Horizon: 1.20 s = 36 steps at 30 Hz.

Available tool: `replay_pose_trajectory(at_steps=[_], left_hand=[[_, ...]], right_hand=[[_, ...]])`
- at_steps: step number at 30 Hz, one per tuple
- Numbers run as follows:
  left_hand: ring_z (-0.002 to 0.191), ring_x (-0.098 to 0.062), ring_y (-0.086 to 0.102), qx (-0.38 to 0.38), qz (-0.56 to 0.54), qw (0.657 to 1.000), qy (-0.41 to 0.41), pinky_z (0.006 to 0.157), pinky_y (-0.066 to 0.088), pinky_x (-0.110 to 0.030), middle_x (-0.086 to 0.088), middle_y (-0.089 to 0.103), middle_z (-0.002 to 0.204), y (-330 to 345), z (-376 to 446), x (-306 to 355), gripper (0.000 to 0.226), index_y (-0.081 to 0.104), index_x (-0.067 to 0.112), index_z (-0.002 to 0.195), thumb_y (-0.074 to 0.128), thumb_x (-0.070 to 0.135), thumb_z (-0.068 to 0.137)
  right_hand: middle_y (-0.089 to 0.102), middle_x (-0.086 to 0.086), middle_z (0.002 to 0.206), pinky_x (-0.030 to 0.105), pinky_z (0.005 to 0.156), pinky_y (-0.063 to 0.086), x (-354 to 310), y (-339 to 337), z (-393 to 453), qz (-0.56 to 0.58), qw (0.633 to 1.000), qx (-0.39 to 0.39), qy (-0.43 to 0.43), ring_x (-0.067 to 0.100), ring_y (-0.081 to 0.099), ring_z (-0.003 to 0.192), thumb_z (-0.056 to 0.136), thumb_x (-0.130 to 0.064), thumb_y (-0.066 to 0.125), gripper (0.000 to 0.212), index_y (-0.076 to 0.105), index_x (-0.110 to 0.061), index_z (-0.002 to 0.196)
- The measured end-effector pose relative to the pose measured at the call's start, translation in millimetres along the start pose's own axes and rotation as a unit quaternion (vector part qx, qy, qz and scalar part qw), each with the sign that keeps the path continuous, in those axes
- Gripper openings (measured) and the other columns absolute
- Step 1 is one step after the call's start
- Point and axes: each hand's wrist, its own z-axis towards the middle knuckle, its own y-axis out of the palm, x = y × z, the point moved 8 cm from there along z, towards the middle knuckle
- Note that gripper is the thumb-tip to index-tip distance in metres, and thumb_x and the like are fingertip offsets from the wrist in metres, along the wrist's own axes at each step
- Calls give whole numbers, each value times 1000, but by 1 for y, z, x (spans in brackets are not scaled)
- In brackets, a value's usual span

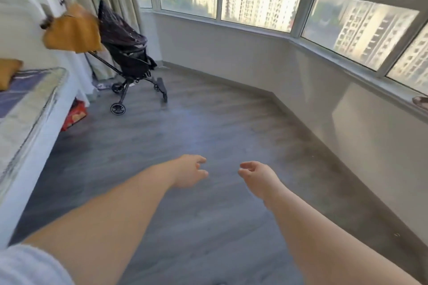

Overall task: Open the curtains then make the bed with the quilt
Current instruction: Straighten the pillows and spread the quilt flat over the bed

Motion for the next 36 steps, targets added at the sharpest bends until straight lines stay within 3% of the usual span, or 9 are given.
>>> replay_pose_trajectory(at_steps=[5,11,12,15,19,23,28,32,36], left_hand=[[127,-16,47,57,-54,995,-67,97,34,-20,1,45,144,-56,24,-41,52,35,24,142,49,35,94],[123,-14,49,131,-150,965,-170,95,39,-23,4,46,142,-108,-3,-155,52,36,27,141,50,36,92],[123,-14,49,150,-167,956,-188,93,38,-22,4,46,142,-118,-10,-180,52,36,27,141,50,36,92],[124,-13,48,198,-198,933,-228,93,35,-22,6,47,141,-144,-26,-248,51,38,29,141,51,38,92],[125,-15,47,215,-230,917,-245,102,36,-28,5,47,141,-182,-32,-335,51,38,28,140,51,38,92],[124,-16,48,226,-232,912,-252,98,36,-25,3,49,139,-239,-43,-410,50,40,28,139,51,38,91],[123,-18,48,266,-262,888,-268,102,36,-30,1,51,136,-304,-33,-490,47,43,25,137,52,34,92],[121,-17,49,241,-269,898,-251,95,38,-28,2,50,136,-337,18,-517,47,43,27,137,52,35,91],[120,-16,49,241,-259,903,-246,100,40,-30,3,50,135,-387,79,-545,48,43,28,137,52,36,91]], right_hand=[[66,6,109,25,73,43,-58,22,89,5,998,-45,-44,22,60,90,89,-23,55,35,61,-14,123],[66,3,113,27,76,49,-161,137,127,-23,981,-161,-106,21,64,98,88,-23,53,35,61,-18,122],[67,2,110,23,73,50,-180,162,130,-29,975,-182,-122,20,64,94,89,-23,54,35,62,-18,122],[63,-9,86,10,46,44,-230,226,136,-39,963,-220,-149,7,60,70,90,-23,53,31,62,-19,119],[63,-1,104,21,68,43,-289,305,148,-70,955,-243,-156,16,61,88,90,-26,53,33,61,-22,122],[61,-2,103,22,62,44,-354,365,162,-80,952,-244,-165,17,61,92,91,-25,51,33,60,-21,122],[61,-2,110,23,69,44,-407,422,188,-79,950,-260,-152,17,60,96,91,-27,52,32,60,-23,122],[61,-1,110,19,55,45,-440,443,240,-66,958,-244,-139,16,60,83,91,-25,52,32,60,-22,122],[63,0,114,24,69,45,-479,468,311,-58,956,-247,-147,17,62,95,90,-25,52,33,60,-22,121]])
